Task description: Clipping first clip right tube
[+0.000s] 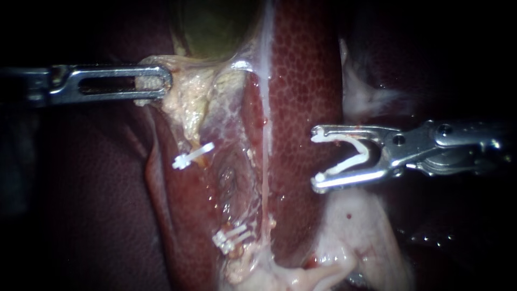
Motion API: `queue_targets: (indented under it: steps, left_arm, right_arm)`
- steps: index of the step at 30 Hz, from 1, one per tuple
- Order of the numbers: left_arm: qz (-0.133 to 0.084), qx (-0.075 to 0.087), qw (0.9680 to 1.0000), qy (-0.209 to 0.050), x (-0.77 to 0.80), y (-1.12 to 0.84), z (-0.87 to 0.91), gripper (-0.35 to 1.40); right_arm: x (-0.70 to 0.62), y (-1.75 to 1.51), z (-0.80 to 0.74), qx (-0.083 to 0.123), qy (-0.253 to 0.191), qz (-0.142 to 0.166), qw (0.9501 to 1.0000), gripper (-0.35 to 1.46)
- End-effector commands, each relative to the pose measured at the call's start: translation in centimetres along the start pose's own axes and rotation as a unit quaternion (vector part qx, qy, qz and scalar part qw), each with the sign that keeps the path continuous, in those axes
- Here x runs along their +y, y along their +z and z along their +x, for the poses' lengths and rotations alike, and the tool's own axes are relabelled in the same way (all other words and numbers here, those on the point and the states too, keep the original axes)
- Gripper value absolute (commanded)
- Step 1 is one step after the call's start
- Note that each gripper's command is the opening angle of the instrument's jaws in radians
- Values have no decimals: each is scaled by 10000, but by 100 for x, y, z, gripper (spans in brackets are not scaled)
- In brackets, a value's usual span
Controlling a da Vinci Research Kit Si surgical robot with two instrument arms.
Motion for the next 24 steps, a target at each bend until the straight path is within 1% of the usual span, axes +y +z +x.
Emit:
queue_targets:
  steps: [1, 2, 4, 6, 8, 13, 17, 20, 24]
  left_arm:
    - [-2, -1, 10000, 0, 0, 0, 0, -35]
    - [-2, -1, 10000, 0, 0, 0, 0, -35]
    - [-2, -1, 10000, 0, 0, 0, 0, -35]
    - [-1, -1, 10000, 0, 0, 0, 0, -35]
    - [-1, -1, 10000, 0, 0, 0, 0, -35]
    - [-2, -1, 10000, 0, 0, 0, 0, -35]
    - [-2, -1, 10000, 0, 0, -1, 0, -35]
    - [-2, -1, 10000, 0, 0, -1, 1, -35]
    - [-2, -1, 10000, 0, -1, -1, 1, -35]
  right_arm:
    - [1, 3, -5, -1, -16, 24, 10000, 60]
    - [2, 6, -9, 15, -56, 30, 10000, 60]
    - [5, 13, -19, -41, -54, 48, 10000, 60]
    - [9, 22, -33, -107, 27, 74, 9999, 60]
    - [13, 31, -49, -206, 102, 83, 9997, 60]
    - [27, 53, -92, -374, 338, 135, 9986, 60]
    - [38, 72, -131, -505, 555, 197, 9970, 59]
    - [43, 88, -154, -554, 668, 258, 9959, 59]
    - [45, 110, -176, -567, 855, 366, 9941, 59]
